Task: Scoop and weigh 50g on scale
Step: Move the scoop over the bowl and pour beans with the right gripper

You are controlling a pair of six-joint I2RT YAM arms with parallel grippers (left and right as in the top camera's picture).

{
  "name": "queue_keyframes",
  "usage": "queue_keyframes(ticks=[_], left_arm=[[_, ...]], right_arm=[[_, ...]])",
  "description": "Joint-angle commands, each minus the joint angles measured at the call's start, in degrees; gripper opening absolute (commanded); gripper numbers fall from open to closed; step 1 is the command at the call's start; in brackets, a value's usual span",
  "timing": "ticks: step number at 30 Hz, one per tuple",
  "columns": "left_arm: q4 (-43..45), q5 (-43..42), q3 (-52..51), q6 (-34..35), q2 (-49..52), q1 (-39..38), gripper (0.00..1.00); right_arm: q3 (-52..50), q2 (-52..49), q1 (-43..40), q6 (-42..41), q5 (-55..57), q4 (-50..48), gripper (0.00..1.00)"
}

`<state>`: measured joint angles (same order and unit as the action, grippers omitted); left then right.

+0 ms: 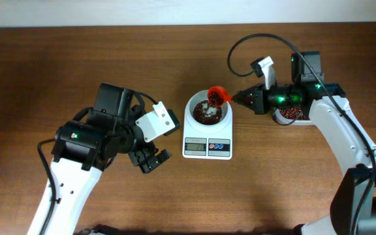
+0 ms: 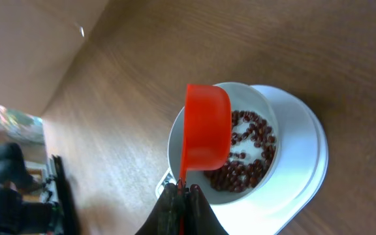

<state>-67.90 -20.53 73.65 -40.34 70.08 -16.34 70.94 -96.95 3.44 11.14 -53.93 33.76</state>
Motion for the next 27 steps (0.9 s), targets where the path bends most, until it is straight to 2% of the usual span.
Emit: queue_keyframes(ticks=[1,3,5,6,7,9,11,12,14,16,17,19,20,22,23,24,25,26,27], left_arm=[[0.1,-0.8,0.3,-0.9,0.1,-0.2,0.99],[0.1,-0.8,0.3,-0.9,0.1,-0.2,0.99],[0.1,-0.8,0.3,-0.9,0.1,-0.2,0.99],[0.1,-0.8,0.3,-0.9,0.1,-0.2,0.99],[0.1,-0.8,0.3,-0.9,0.1,-0.2,0.99],[0.1,-0.8,0.3,-0.9,0.1,-0.2,0.99],[0.1,-0.8,0.3,-0.9,0.1,-0.2,0.99],[0.1,-0.8,0.3,-0.9,0.1,-0.2,0.99],[0.1,-0.8,0.3,-0.9,0.1,-0.2,0.99],[0.1,-0.8,0.3,-0.9,0.1,-0.2,0.99],[0.1,-0.8,0.3,-0.9,0.1,-0.2,0.99],[0.1,-0.8,0.3,-0.9,0.1,-0.2,0.99],[0.1,-0.8,0.3,-0.9,0.1,-0.2,0.99],[0.1,-0.8,0.3,-0.9,0.1,-0.2,0.99],[0.1,-0.8,0.3,-0.9,0.1,-0.2,0.99],[0.1,-0.8,0.3,-0.9,0.1,-0.2,0.99],[0.1,-0.8,0.3,-0.9,0.1,-0.2,0.99],[0.1,-0.8,0.3,-0.9,0.1,-0.2,0.99],[0.1,-0.8,0.3,-0.9,0.1,-0.2,0.99]], right_arm=[[0.3,-0.5,0.4,3.6,0.9,-0.4,0.04],[0.3,-0.5,0.4,3.7,-1.3,-0.2,0.04],[0.3,-0.6,0.4,-0.1,7.0,-1.3,0.04],[0.3,-0.6,0.4,-0.4,5.6,-1.2,0.04],[0.3,-0.6,0.4,3.2,0.8,-1.3,0.04],[0.3,-0.6,0.4,1.3,4.5,-1.2,0.04],[0.3,-0.6,0.7,3.6,1.3,-1.5,0.04],[0.3,-0.6,0.7,1.5,4.6,-1.0,0.04],[0.2,-0.6,0.7,6.9,-3.4,-0.7,0.04],[0.2,-0.6,0.7,2.8,3.0,-1.1,0.04],[0.2,-0.6,1.1,7.1,-1.7,-0.9,0.04],[0.2,-0.6,1.6,2.9,4.1,-1.1,0.04],[0.2,-0.6,2.2,6.3,0.1,-0.6,0.04],[0.2,-0.6,3.1,1.8,7.0,-1.4,0.04],[0.2,-0.6,3.5,6.5,0.2,-1.1,0.04],[0.2,-0.6,3.8,6.0,4.3,-2.3,0.04],[0.2,-0.6,3.7,0.8,8.6,-1.6,0.04],[0.2,-0.6,3.7,6.4,3.0,-1.2,0.04],[0.2,-0.6,3.7,4.8,6.6,-2.1,0.04]])
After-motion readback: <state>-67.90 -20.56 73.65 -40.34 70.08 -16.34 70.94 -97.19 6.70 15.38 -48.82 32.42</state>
